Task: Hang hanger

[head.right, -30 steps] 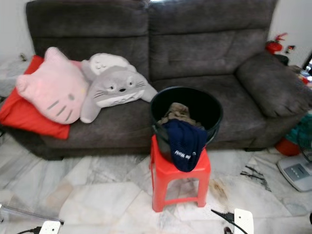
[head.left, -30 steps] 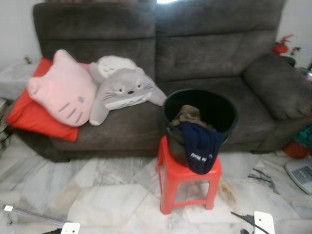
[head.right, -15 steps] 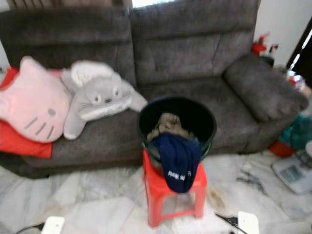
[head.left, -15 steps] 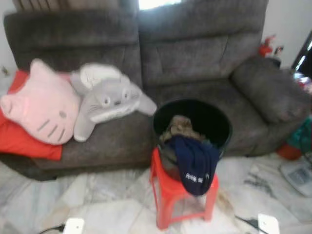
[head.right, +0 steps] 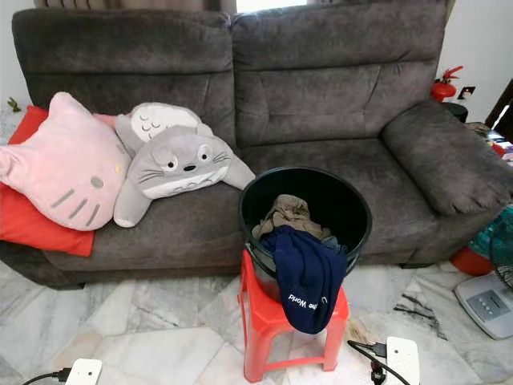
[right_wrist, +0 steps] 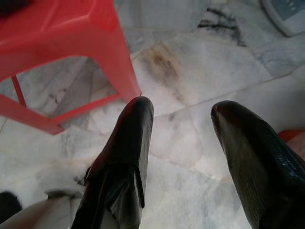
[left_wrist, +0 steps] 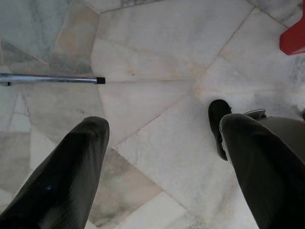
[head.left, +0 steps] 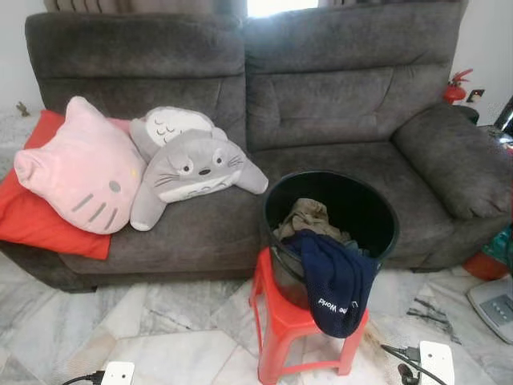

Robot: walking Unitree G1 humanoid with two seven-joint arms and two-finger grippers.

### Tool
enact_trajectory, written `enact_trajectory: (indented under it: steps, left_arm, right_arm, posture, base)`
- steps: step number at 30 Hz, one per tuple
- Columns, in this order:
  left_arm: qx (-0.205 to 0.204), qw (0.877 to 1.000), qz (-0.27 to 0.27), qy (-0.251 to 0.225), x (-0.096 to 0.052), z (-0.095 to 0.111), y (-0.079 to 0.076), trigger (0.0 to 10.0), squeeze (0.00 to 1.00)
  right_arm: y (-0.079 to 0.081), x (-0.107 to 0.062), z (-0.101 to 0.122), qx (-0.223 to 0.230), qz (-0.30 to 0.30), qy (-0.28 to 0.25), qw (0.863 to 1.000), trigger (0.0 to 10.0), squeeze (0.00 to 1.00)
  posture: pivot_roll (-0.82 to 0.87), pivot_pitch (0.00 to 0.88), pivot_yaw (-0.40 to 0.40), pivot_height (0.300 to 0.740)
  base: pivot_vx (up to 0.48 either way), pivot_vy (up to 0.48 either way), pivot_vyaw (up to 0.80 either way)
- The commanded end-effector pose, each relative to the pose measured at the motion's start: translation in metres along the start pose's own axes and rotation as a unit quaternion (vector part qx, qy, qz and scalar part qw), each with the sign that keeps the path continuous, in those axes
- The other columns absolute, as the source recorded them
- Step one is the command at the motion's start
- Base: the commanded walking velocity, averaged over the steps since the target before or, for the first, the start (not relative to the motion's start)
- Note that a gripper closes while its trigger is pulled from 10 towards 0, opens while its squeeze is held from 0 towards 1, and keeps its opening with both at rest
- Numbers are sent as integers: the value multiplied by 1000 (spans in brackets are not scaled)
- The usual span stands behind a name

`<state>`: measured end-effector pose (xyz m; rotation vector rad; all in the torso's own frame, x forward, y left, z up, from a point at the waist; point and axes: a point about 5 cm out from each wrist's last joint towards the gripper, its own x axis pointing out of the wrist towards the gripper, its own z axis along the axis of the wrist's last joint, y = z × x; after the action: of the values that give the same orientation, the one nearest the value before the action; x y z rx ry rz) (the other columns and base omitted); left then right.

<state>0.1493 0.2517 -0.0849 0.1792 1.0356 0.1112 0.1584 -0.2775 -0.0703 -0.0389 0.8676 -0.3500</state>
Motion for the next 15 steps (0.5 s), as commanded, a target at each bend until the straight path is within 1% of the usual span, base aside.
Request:
enact_trajectory:
  steps: [1, 2, 4, 5, 9, 10, 11, 12, 15]
  left_arm:
    - [9, 1000, 2, 6, 0, -2, 2, 10000, 0]
    - [12, 1000, 1, 6, 0, -2, 2, 10000, 0]
    - [14, 1000, 1, 6, 0, -2, 2, 10000, 0]
    - [16, 1000, 2, 6, 0, -2, 2, 10000, 0]
    - [18, 1000, 4, 7, 0, -2, 3, 10000, 0]
    - [18, 1000, 5, 7, 0, -2, 3, 10000, 0]
    - [18, 1000, 5, 7, 0, -2, 3, 10000, 0]
    - [18, 1000, 6, 6, 0, -2, 3, 10000, 0]
    - [18, 1000, 6, 6, 0, -2, 3, 10000, 0]
  right_arm:
    - [0, 0, 3, 14, -6, -18, 1000, 10000, 0]
    - [1, 0, 5, 16, -5, -30, 999, 10000, 0]
    - [1, -1, 5, 16, -5, -35, 999, 10000, 0]
    - [1, -1, 8, 10, -2, -52, 999, 10000, 0]
    - [2, -1, 12, -1, -2, -70, 998, 10000, 0]
    - [3, -13, 19, -22, -1, -150, 988, 10000, 0]
    - [6, -30, 25, -33, 3, -214, 976, 10000, 0]
    - [10, -56, 35, -38, 8, -283, 958, 10000, 0]
    - [10, -65, 38, -40, 10, -300, 953, 10000, 0]
  posture:
    - [-185, 0, 6, 740]
    - [-202, 0, 12, 740]
    - [-202, 0, 12, 740]
    - [-215, 0, 17, 740]
    - [-224, 0, 18, 740]
    - [-227, 0, 17, 740]
    - [-227, 0, 15, 740]
    - [-227, 0, 15, 740]
    - [-227, 0, 13, 740]
  base:
    - [0, 0, 0]
    - [0, 0, 0]
    - [0, 0, 0]
    - [0, 0, 0]
    - [0, 0, 0]
    - [0, 0, 0]
    - [0, 0, 0]
    - [0, 0, 0]
    - [0, 0, 0]
